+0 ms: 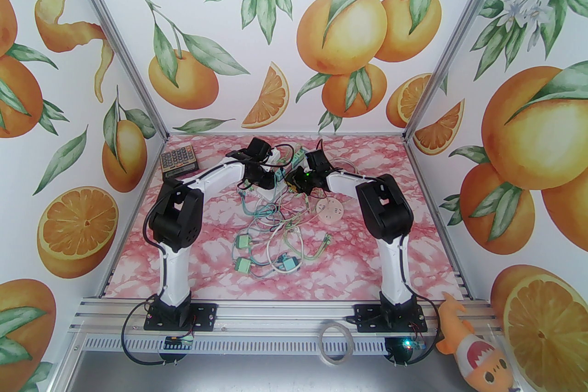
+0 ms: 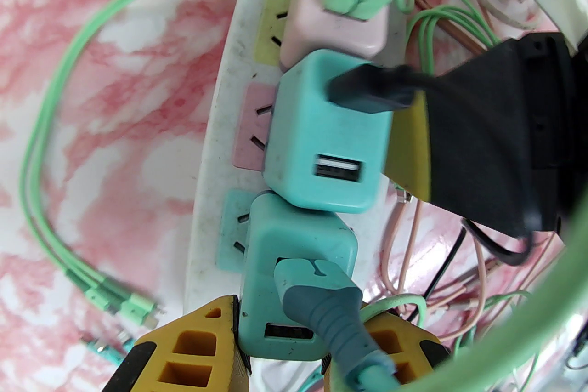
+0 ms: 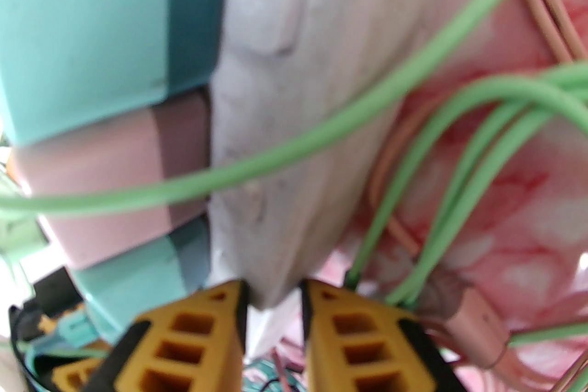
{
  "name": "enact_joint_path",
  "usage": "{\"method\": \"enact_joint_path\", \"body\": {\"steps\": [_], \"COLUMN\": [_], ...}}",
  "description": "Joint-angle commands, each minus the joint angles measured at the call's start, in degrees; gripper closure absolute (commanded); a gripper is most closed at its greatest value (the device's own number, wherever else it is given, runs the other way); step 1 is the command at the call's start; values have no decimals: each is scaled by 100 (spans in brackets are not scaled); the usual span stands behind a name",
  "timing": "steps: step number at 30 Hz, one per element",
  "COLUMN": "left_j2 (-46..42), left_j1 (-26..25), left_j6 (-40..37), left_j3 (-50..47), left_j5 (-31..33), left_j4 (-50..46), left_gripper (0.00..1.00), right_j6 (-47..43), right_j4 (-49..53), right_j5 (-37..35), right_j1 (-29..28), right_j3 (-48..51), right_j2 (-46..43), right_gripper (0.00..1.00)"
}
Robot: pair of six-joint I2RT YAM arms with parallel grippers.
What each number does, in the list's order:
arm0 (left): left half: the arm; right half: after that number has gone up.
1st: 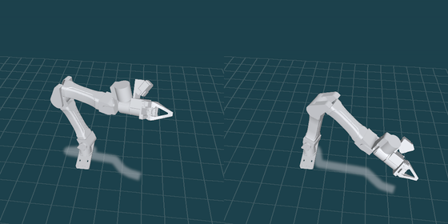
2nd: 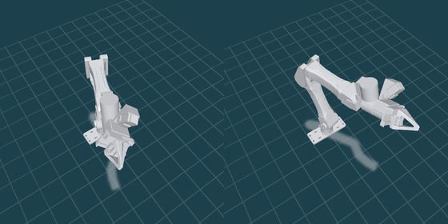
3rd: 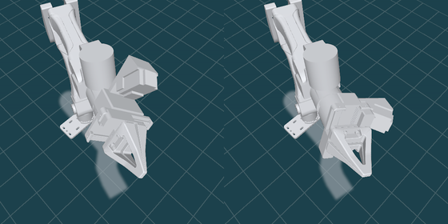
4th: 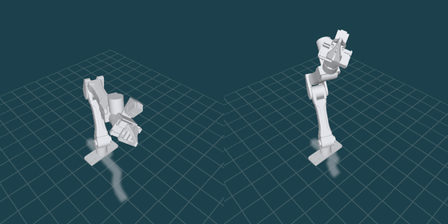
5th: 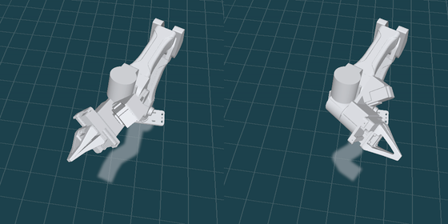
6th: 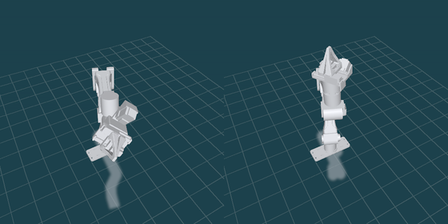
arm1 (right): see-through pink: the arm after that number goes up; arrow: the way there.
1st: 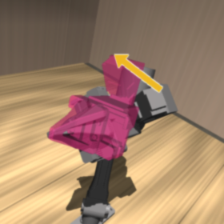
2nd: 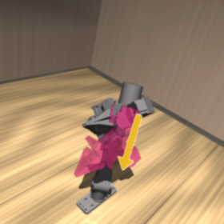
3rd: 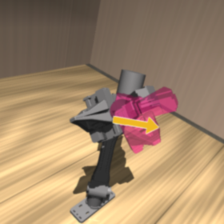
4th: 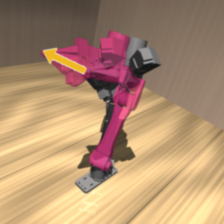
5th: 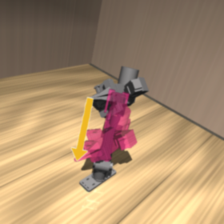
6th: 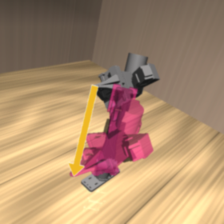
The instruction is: Pull the plug off the socket
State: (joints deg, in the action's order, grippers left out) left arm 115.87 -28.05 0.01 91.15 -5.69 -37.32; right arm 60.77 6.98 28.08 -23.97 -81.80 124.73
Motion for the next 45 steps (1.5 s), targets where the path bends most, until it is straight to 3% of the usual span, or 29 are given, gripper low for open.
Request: {"method": "enact_joint_path", "body": {"steps": [1, 8, 17, 29, 40, 45], "left_j2": [-388, -250, -153, 209, 512, 551], "left_j1": [-83, 53, 124, 187, 224, 239], "left_j6": [-35, -19, -476, -568, -441, -415], "left_j3": [29, 184, 421, 556, 460, 512], "left_j5": [-129, -330, 691, 1969, 1902, 1881], "left_j4": [218, -109, -848, -918, -848, -926], "left_gripper": [82, 80, 80, 74, 69, 51], "right_j6": [-90, -136, -118, -118, -145, -153], "right_j4": [809, 860, 802, 752, 758, 758], "right_j5": [-438, -425, -376, -346, -343, -349], "right_j1": [-64, -60, -64, -64, -64, -64], "right_j3": [103, 100, 100, 150, 172, 182], "right_j2": [460, 430, 421, 388, 344, 330], "right_gripper": [74, 73, 73, 73, 73, 73]}}
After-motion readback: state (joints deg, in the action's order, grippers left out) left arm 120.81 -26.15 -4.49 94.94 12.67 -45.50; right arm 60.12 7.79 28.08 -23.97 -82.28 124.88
